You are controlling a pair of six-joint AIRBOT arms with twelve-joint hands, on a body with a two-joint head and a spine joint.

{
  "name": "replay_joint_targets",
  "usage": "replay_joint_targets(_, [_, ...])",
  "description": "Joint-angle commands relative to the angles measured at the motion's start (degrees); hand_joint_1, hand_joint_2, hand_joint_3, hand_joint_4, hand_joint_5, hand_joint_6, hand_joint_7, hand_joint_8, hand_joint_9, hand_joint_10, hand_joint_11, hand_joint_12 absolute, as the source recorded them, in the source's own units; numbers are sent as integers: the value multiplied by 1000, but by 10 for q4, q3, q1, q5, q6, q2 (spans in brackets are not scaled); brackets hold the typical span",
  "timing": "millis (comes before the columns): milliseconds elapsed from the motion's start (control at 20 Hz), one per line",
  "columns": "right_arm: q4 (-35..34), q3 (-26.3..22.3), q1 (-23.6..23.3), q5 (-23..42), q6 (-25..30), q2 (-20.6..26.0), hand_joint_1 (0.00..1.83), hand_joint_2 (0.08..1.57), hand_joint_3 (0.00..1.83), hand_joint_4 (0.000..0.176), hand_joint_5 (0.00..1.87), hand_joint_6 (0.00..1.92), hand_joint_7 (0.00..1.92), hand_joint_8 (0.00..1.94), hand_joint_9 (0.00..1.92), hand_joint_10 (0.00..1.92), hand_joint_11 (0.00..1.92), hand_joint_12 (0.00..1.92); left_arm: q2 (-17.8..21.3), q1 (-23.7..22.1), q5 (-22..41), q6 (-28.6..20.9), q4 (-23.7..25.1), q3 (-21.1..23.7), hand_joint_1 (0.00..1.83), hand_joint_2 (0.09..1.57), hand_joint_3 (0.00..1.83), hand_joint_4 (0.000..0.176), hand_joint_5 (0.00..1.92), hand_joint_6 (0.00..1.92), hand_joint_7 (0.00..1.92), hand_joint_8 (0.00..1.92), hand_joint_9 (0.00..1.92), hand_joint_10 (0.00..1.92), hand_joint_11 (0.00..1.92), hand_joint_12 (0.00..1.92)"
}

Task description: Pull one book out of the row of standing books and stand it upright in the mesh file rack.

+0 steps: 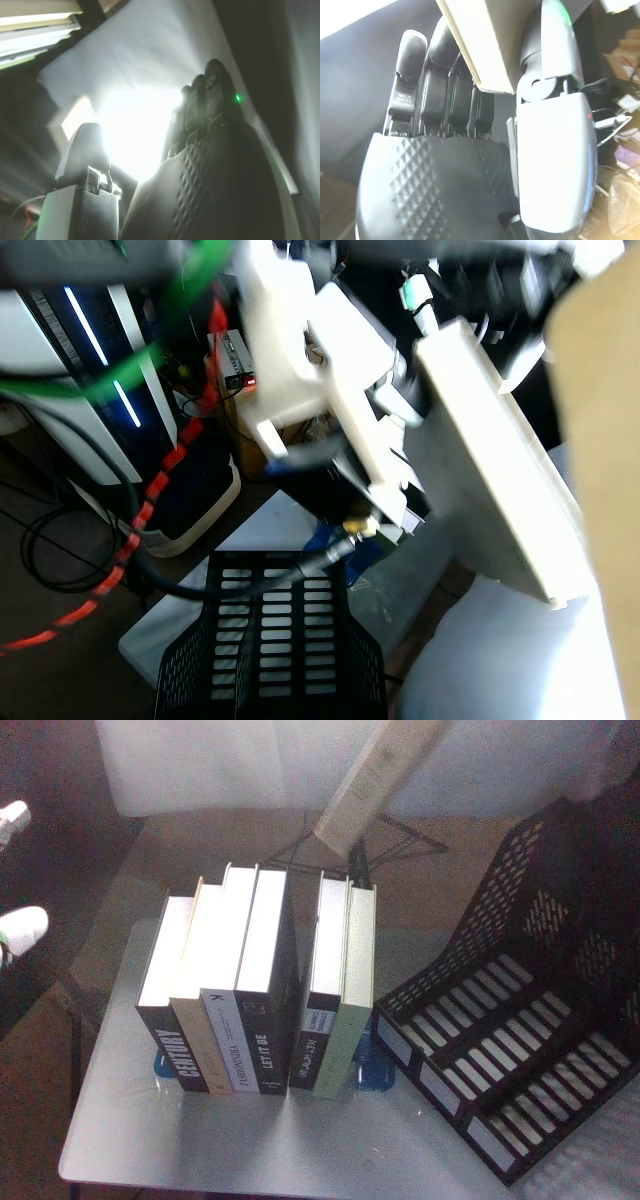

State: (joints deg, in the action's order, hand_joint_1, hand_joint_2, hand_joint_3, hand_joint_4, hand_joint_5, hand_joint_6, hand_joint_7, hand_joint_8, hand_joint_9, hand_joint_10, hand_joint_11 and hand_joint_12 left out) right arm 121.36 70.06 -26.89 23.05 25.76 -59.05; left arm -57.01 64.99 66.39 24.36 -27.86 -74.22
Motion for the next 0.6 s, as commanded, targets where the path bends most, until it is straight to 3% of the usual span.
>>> replay_joint_targets(0, [33, -2, -18, -41, 31, 12, 1358, 1186, 0, 0, 717, 1272, 884, 1186, 822, 1420, 490, 1764, 3, -4, 72, -1, -13, -4, 513, 1405, 0, 51, 19, 1, 0, 0, 0, 0, 0, 0])
replay_joint_targets(300, [173, -13, -23, -49, 147, 40, 1359, 1181, 0, 0, 741, 1279, 902, 1164, 807, 1395, 472, 1749, 4, -4, 73, -1, -14, 0, 533, 1408, 0, 42, 25, 5, 0, 0, 0, 0, 0, 0])
replay_joint_targets(450, [221, -18, -23, -49, 182, 47, 1363, 1174, 0, 0, 788, 1175, 890, 1097, 818, 1494, 645, 1797, 5, -4, 73, -1, -16, 2, 526, 1404, 0, 44, 33, 7, 0, 0, 0, 0, 0, 0])
replay_joint_targets(500, [233, -17, -23, -48, 192, 47, 1359, 1186, 3, 0, 768, 1169, 856, 1146, 808, 1550, 693, 1849, 5, -3, 74, -1, -17, 2, 541, 1403, 0, 37, 37, 8, 0, 0, 0, 0, 0, 0])
replay_joint_targets(550, [242, -17, -23, -48, 199, 48, 1355, 1195, 4, 0, 761, 1173, 834, 1195, 788, 1583, 689, 1907, 5, -3, 74, -1, -18, 3, 542, 1403, 0, 44, 35, 6, 0, 0, 0, 0, 0, 0])
